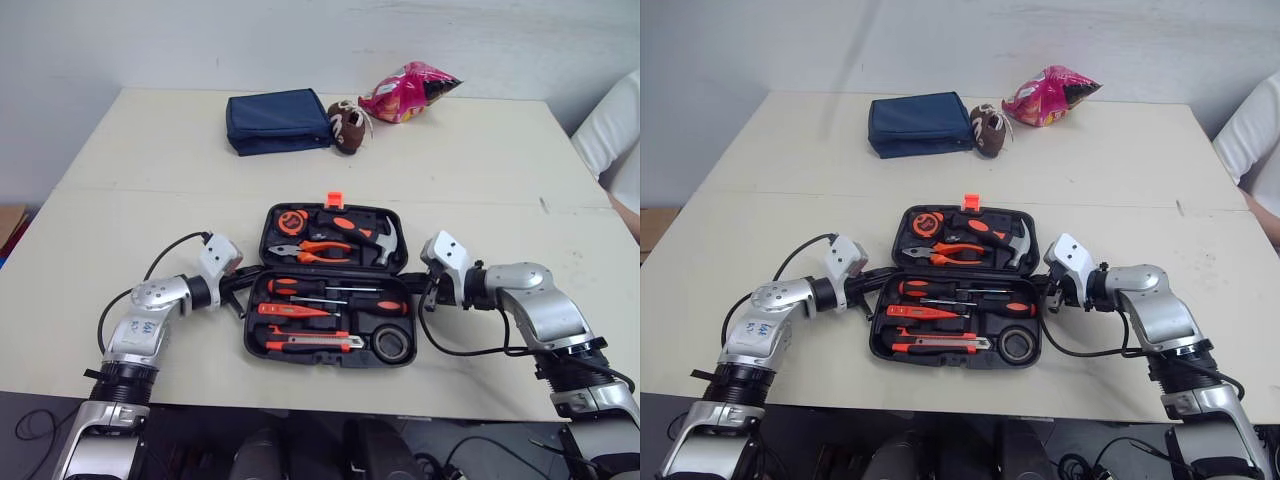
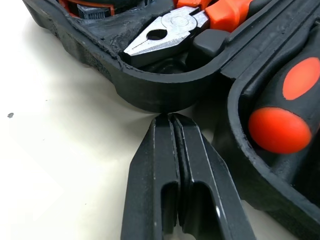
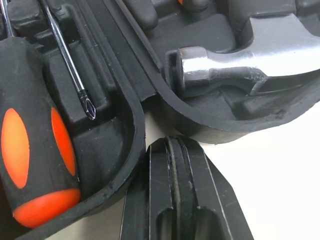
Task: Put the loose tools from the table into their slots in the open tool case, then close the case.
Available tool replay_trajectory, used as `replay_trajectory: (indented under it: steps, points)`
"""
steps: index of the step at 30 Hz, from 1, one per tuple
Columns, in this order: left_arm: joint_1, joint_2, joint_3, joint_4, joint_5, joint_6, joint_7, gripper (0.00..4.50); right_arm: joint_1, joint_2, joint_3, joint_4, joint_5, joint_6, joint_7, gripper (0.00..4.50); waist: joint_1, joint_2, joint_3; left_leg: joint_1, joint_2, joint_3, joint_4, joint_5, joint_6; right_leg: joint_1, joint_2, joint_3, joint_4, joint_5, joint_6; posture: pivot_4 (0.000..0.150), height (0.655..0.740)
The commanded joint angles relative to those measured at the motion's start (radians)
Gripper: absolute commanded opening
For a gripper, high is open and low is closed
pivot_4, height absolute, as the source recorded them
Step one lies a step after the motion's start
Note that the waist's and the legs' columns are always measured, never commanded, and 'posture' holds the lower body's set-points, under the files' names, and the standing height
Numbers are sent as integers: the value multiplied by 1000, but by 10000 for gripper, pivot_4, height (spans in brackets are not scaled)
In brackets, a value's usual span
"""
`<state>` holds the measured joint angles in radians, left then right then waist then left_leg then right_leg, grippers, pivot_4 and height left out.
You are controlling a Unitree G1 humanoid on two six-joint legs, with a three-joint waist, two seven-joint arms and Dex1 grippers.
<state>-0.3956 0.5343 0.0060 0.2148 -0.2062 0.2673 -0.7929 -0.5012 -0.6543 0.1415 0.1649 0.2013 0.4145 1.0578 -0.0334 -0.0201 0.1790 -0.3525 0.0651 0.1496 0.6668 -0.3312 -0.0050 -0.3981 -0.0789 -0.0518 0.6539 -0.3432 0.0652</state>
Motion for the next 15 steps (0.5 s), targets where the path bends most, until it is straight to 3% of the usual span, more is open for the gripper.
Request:
replay_trajectory:
  steps: [1,3,7,10,13,15]
  points:
    - [35,35,44,13,2,-8,12,189,5,-13,-22,-7,14,11,12,0,-1,0,0,0,0,0,0,0,0,0,0,0,0,0,0,1500,7400]
    - [63,59,72,-13,-8,-22,2,189,14,-32,-63,-28,54,70,13,0,0,0,0,0,0,0,0,0,0,0,0,0,0,0,0,1500,7400]
    - [112,99,175,-76,-82,-48,-16,0,39,-96,-118,-71,90,128,26,14272,4,0,0,-1,0,0,-1,0,0,-1,-1,0,-1,0,0,1500,7400]
    - [129,132,203,-134,-114,-26,-40,13397,40,-115,-182,-99,141,196,7,30398,5,0,0,-2,0,-1,-1,0,0,-2,-1,0,-1,0,0,1500,7400]
    - [72,188,237,-260,-215,274,9,26812,-70,-118,-301,-151,296,610,-90,44872,5,0,1,-3,0,-1,-1,0,0,-2,-2,0,-1,0,0,1500,7400]
    - [24,216,218,-311,-264,465,31,35390,-135,-163,-260,-175,297,781,-134,45000,5,0,1,-5,-1,-1,0,0,0,-6,-2,0,1,0,0,1500,7400]
